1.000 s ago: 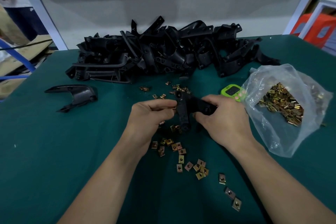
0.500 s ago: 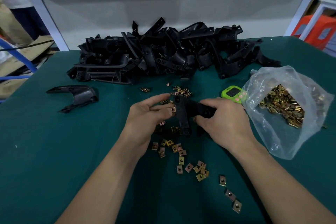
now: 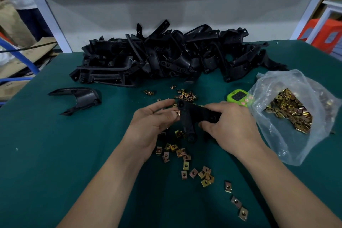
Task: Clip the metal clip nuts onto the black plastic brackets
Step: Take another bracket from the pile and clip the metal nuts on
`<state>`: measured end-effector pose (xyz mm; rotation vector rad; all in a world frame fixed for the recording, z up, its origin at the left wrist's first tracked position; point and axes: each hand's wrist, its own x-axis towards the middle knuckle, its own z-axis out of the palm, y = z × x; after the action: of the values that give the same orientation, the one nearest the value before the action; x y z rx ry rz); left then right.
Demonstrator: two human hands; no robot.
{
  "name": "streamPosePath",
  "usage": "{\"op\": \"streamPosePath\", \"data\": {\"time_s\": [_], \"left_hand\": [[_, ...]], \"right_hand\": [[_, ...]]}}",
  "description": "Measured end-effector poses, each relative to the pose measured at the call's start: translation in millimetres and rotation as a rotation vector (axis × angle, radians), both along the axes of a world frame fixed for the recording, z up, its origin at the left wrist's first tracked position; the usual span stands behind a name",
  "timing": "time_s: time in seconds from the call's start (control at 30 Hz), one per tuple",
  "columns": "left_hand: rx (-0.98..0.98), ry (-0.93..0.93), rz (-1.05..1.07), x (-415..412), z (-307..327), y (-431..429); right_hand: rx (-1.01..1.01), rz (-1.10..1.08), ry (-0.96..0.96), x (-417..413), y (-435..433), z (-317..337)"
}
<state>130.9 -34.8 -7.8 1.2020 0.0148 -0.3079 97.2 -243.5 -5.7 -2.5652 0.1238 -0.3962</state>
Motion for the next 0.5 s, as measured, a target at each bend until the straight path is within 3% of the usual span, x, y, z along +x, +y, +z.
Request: {"op": "streamPosePath", "data": {"time_s": [0.23, 0.5], "left_hand": [[-0.019, 0.067, 0.252, -4.8, -0.3, -7.3], [0.2, 0.003, 0.202, -15.7, -1.1, -23.1]], "right_hand": [[-0.117, 0.002, -0.097, -4.3, 15.6, -5.2], [-0.206, -0.085, -0.118, -10.5, 12.7, -4.2]]}}
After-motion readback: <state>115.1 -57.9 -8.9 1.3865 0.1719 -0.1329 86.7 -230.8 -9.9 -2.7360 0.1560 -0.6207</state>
